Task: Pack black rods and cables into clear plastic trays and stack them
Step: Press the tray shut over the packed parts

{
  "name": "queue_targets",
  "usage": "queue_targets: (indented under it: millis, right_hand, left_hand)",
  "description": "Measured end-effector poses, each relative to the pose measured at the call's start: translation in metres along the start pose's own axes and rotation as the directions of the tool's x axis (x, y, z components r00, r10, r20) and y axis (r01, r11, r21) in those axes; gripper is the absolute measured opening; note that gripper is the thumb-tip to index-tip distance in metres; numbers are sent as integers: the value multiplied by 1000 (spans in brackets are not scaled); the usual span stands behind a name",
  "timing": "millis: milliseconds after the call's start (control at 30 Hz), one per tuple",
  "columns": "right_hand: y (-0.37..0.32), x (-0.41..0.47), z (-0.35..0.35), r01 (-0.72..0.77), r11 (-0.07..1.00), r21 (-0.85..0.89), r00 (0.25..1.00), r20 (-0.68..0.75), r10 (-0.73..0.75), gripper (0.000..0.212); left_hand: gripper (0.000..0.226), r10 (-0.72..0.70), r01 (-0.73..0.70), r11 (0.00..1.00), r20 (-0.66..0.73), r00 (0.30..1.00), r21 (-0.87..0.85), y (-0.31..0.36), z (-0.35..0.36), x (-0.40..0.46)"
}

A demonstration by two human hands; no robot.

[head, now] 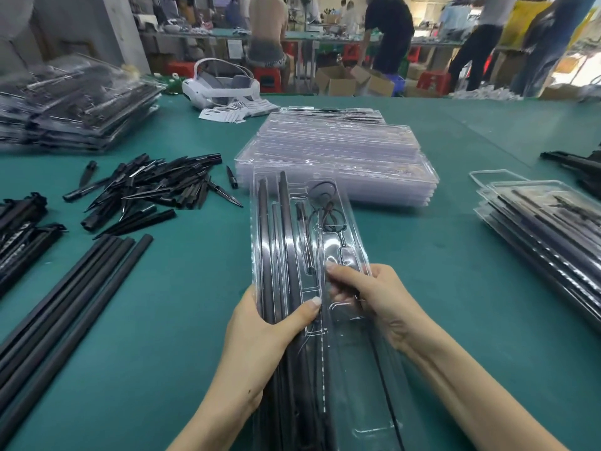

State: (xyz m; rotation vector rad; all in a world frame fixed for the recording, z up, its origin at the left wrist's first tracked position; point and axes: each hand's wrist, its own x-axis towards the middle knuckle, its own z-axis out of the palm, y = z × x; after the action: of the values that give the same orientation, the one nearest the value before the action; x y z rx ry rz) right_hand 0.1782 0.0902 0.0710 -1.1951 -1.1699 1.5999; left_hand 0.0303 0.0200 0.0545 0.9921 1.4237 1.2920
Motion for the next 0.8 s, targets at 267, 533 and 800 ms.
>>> queue_targets:
  millis: [267, 533, 800]
  right_hand:
    - [-3, 2, 1, -6, 998, 66, 998, 55, 2, 17]
    - [-4, 1, 2, 46, 993, 110, 991, 123, -59, 29]
    - [-7, -4, 0, 165, 985, -49, 973, 171, -155, 24]
  left_hand:
    - [46, 69, -66, 995, -39, 997, 72, 0, 0, -5]
    - [44, 57, -56, 998, -40, 998, 39, 3, 0, -11]
    - [52, 16, -17, 999, -23, 1000, -46, 8, -1, -16]
